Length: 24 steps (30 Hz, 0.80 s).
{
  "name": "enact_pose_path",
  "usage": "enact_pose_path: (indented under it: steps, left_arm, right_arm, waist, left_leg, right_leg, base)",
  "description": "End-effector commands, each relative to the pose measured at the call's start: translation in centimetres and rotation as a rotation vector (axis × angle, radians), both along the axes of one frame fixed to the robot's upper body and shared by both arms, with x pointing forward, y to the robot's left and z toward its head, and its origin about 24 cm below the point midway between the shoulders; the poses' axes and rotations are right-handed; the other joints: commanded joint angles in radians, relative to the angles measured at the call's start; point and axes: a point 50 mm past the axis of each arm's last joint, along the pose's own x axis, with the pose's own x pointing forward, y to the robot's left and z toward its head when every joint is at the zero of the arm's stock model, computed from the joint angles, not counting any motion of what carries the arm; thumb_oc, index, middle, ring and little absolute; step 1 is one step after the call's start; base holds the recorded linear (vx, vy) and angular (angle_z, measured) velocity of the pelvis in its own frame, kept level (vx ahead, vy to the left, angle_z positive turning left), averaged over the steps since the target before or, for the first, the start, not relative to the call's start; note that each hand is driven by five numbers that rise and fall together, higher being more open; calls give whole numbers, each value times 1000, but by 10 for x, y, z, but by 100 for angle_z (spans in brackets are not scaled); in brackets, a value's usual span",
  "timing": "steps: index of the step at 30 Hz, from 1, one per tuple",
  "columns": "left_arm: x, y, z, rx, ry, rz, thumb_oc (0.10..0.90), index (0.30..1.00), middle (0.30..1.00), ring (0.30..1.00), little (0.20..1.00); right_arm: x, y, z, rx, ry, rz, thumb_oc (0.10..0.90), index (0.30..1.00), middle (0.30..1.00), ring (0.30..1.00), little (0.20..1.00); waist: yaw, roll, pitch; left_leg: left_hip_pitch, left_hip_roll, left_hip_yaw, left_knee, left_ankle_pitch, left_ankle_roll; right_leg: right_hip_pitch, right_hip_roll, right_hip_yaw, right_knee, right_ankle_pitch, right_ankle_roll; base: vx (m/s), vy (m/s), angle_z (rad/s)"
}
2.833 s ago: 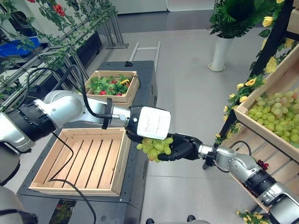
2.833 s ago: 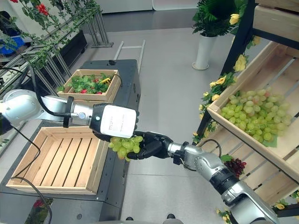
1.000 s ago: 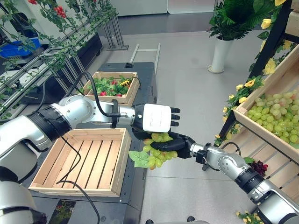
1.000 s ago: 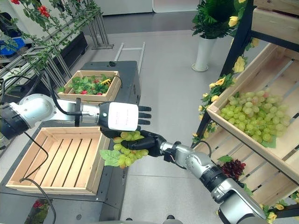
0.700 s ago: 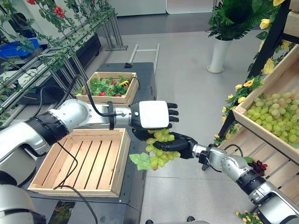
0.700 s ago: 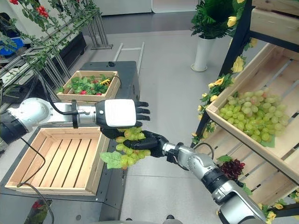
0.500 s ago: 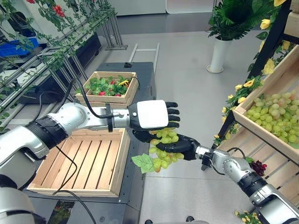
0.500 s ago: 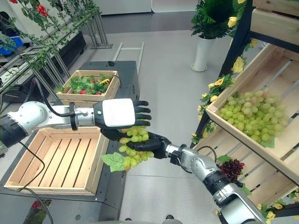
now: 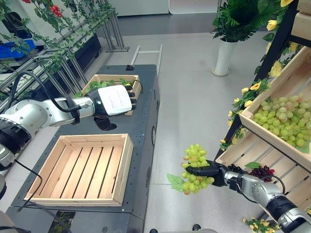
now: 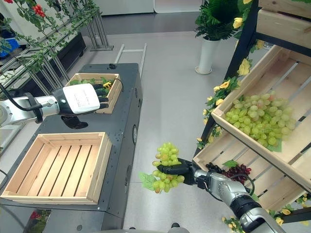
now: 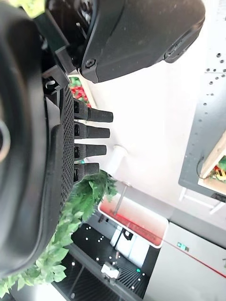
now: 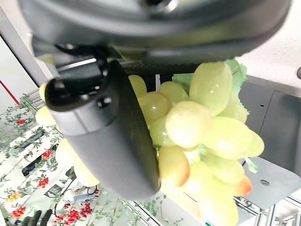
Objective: Pick up the fruits from the basket on one side to the basket on the other side
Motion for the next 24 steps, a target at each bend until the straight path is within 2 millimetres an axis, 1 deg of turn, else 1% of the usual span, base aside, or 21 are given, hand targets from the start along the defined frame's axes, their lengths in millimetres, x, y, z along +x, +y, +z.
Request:
enact_pose_path:
  steps: [1,4,5,6,7,8,9,10,11,12,13,14,15,16,18,19,20,21,22,23,24]
  left_arm:
    - [11,19,60,-70,-275,120,800,900,900,900,900]
    - [9,20,63,-169,-270,139,800,900,900,900,900]
    - [8,17,68,-301,-260,151,800,900,900,900,900]
    - [7,16,73,-519,-233,166,800,900,900,900,900]
    - [7,16,74,-577,-226,178,800,900,900,900,900]
    - [5,20,76,-866,-180,206,800,900,900,900,900]
    - [5,27,69,-1097,-119,239,800,900,900,900,900]
    - [5,29,65,-1127,-103,257,800,900,900,900,900]
    - [3,38,43,-1383,4,287,800,900,900,900,900]
    - [2,39,39,-1435,27,292,800,900,900,900,900]
    - [1,40,23,-1551,83,313,800,900,900,900,900]
    - [1,38,6,-1627,136,337,800,900,900,900,900]
    - [1,35,-12,-1715,205,363,800,900,900,900,900]
    - [-3,26,-44,-1854,295,398,800,900,900,900,900]
    - [-5,20,-62,-1918,341,425,800,900,900,900,900]
    - [-12,9,-91,-2024,401,449,800,900,900,900,900]
    - [-15,6,-100,-2056,418,462,800,900,900,900,900]
    - [-22,0,-115,-2105,438,482,800,900,900,900,900]
    - [-29,-5,-131,-2151,455,500,800,900,900,900,900]
    - [-29,-5,-132,-2155,458,502,800,900,900,900,900]
    - [-40,-7,-149,-2222,426,541,800,900,900,900,900]
  right_arm:
    - [42,2,54,121,-268,-32,400,300,300,300,300]
    - [41,-1,55,119,-276,-52,400,300,300,300,300]
    - [41,-2,57,118,-293,-68,400,300,300,300,300]
    - [42,-3,60,112,-321,-77,400,300,300,300,300]
    - [42,-3,60,111,-330,-79,400,300,300,300,300]
    - [41,-4,63,102,-362,-87,400,300,300,300,300]
    - [38,-6,64,80,-398,-90,400,300,300,300,300]
    - [38,-6,64,72,-410,-89,400,300,300,300,300]
    - [37,-6,68,40,-465,-87,400,300,300,300,300]
    - [37,-6,69,37,-479,-85,400,300,300,300,300]
    - [37,-4,74,38,-511,-83,400,300,300,300,300]
    - [37,-1,78,41,-541,-80,400,300,300,300,300]
    - [37,2,84,52,-578,-81,400,300,300,300,300]
    - [36,6,92,72,-630,-82,400,300,300,300,300]
    - [35,7,97,75,-668,-84,400,300,300,300,300]
    - [34,8,108,93,-715,-79,400,300,300,300,300]
    - [33,8,111,96,-733,-78,400,300,300,300,300]
    - [32,8,118,103,-767,-74,400,300,300,300,300]
    - [32,7,126,106,-807,-59,400,300,300,300,300]
    - [32,7,127,106,-811,-59,400,300,300,300,300]
    - [34,12,140,137,-856,-27,400,300,300,300,300]
  waist:
    - [16,-11,-38]
    - [14,-11,-36]
    - [14,-13,-34]
    - [15,-16,-30]
    - [15,-17,-31]
    - [17,-22,-28]
    - [18,-29,-25]
    - [17,-30,-26]
    - [15,-38,-23]
    - [14,-40,-24]
    - [10,-47,-23]
    - [7,-51,-22]
    - [3,-57,-22]
    - [-5,-65,-20]
    - [-10,-71,-21]
    - [-18,-80,-18]
    - [-18,-83,-19]
    - [-16,-93,-18]
    - [-9,-105,-8]
    - [-9,-106,-9]
    - [28,-109,9]
  left_leg:
    - [5,11,-61,1,-97,-48]
    - [5,13,-56,1,-96,-49]
    - [5,13,-57,1,-95,-48]
    - [7,13,-60,1,-97,-47]
    - [5,13,-61,1,-96,-47]
    - [5,13,-63,1,-98,-45]
    - [7,14,-65,1,-100,-44]
    - [5,15,-66,1,-100,-44]
    - [9,17,-67,1,-102,-42]
    - [7,18,-67,1,-102,-42]
    - [9,19,-66,1,-102,-42]
    - [11,20,-65,1,-104,-42]
    - [12,22,-63,1,-103,-42]
    - [16,25,-56,1,-105,-42]
    - [17,28,-49,1,-104,-42]
    - [27,32,-34,1,-104,-39]
    - [26,31,-33,6,-104,-38]
    - [16,25,-45,44,-121,-35]
    - [-13,13,-69,142,-164,-33]
    - [-19,12,-70,149,-166,-33]
    - [-60,-52,-243,158,-180,-12]
  right_leg:
    - [32,4,-65,3,-60,-2]
    - [30,5,-65,6,-59,-2]
    - [29,5,-63,6,-59,-3]
    - [30,6,-60,9,-62,-4]
    - [28,6,-59,9,-62,-4]
    - [29,9,-55,8,-63,-6]
    - [31,11,-50,8,-65,-8]
    - [29,12,-48,7,-65,-8]
    - [31,16,-39,9,-68,-11]
    - [29,16,-36,8,-67,-11]
    - [28,19,-29,10,-68,-12]
    - [28,22,-24,11,-69,-14]
    - [26,25,-17,11,-69,-15]
    - [22,30,-4,15,-71,-15]
    - [16,34,5,15,-71,-17]
    - [11,43,26,21,-73,-20]
    - [8,45,35,21,-72,-22]
    - [5,46,52,24,-70,-25]
    - [-1,45,83,38,-72,-31]
    - [-5,45,86,39,-71,-31]
    - [-24,55,152,66,-67,-35]
  base:
    - [0,0,0]
    - [0,0,0]
    - [0,0,0]
    - [0,0,0]
    - [0,0,0]
    - [4,-30,-3]
    - [7,-31,-6]
    - [16,-43,-7]
    - [12,-32,-6]
    - [16,-42,-8]
    - [13,-32,-15]
    - [18,-47,-19]
    - [23,-56,-22]
    - [15,-51,-19]
    - [16,-37,-26]
    - [21,-30,-27]
    - [17,-26,-26]
    - [10,-1,-27]
    - [4,5,-34]
    - [-23,82,-49]
    - [-39,103,-42]
